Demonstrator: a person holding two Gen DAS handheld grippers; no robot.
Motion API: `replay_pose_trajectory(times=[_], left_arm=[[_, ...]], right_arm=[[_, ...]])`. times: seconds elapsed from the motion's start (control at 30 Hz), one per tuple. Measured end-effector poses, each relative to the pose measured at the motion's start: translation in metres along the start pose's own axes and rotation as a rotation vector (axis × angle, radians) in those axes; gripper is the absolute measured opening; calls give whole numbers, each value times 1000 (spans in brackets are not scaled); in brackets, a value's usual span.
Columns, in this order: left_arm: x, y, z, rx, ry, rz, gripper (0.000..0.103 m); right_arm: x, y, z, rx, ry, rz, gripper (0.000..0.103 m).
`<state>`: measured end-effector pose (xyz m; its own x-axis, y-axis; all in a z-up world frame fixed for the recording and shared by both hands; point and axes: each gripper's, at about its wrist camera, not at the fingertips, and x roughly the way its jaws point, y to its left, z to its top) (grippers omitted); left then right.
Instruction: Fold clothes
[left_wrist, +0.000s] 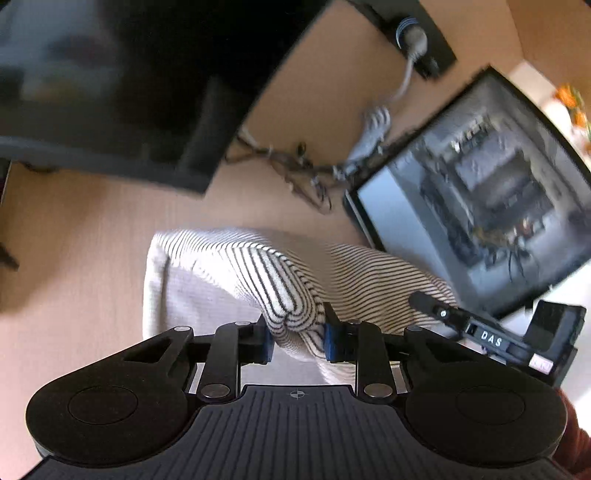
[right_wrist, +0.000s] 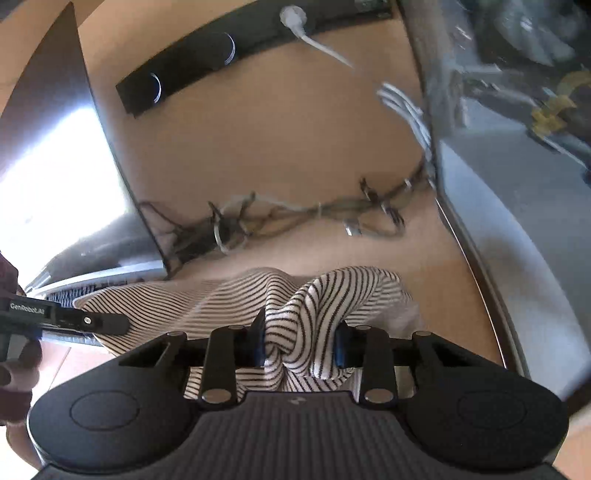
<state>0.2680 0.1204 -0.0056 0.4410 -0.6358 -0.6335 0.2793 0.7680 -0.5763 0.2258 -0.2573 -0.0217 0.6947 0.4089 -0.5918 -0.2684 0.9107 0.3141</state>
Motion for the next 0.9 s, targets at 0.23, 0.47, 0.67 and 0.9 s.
replay_pose_trajectory(times=[0.23, 0.47, 0.67, 0.9], left_arm=[[42, 26, -39, -35, 157, 115, 33], [-5, 13, -16, 42, 16, 80, 50], [-11, -15, 7, 54, -116, -19, 63], [70, 3, -9, -110, 85, 43, 74]], right_arm=[[22, -8, -41, -32, 102, -74, 36], [-4, -2, -27, -148, 21, -162, 73], [4, 5, 4, -132, -63, -102, 85], [70, 2, -24, -138, 133, -71, 97]])
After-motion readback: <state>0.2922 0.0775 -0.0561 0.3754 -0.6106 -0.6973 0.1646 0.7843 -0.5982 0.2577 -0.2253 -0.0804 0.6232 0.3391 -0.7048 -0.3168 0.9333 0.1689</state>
